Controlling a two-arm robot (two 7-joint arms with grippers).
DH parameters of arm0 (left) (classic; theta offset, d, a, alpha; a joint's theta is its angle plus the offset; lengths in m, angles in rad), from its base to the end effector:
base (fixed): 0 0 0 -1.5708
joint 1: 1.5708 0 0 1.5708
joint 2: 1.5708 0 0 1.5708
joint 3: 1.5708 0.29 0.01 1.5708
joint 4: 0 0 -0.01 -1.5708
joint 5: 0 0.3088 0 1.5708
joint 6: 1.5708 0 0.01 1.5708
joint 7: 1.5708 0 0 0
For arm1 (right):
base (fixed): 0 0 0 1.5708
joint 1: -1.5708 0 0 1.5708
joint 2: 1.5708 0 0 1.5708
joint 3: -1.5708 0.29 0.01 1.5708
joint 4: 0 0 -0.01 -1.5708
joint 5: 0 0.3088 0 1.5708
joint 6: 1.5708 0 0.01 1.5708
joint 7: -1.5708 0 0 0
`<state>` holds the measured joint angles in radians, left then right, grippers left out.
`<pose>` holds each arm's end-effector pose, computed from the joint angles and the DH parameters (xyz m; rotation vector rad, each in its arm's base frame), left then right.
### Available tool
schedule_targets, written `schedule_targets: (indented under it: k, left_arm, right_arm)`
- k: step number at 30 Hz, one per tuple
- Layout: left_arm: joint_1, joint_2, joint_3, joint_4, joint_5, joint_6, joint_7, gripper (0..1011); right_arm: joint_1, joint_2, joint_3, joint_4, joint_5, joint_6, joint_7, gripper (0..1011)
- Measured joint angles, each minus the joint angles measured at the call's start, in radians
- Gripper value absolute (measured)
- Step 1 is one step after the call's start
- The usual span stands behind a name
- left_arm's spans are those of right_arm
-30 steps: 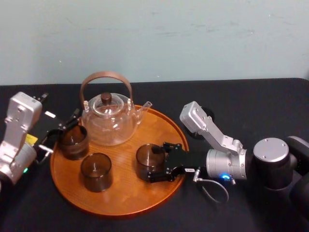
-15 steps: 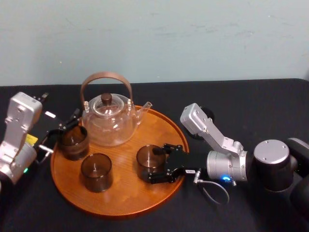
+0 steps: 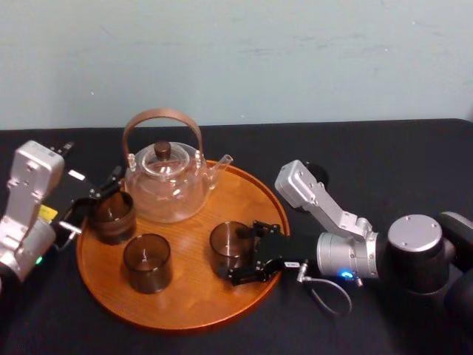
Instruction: Pick up the glass from the table and place it on the tray.
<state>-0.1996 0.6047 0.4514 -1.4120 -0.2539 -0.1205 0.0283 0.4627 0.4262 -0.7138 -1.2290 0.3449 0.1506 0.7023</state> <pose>0.3581 0.0827 -0.3022 0.3045 -0.2851 1.2480 0.4097 0.0145 -0.3032 -0.4259 0.0951 -0.4122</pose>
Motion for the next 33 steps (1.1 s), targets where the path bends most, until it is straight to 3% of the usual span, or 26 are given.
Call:
schedule_targets:
  k: [21, 33]
  left_arm:
    - [0.000, 0.000, 0.000, 0.000, 0.000, 0.000, 0.000, 1002]
    - [0.000, 0.000, 0.000, 0.000, 0.000, 0.000, 0.000, 1001]
  right_arm:
    - [-0.007, 0.011, 0.014, -0.013, 0.025, -0.009, 0.022, 1002]
    - [-0.066, 0.093, 0.045, -0.106, 0.081, 0.004, 0.035, 1002]
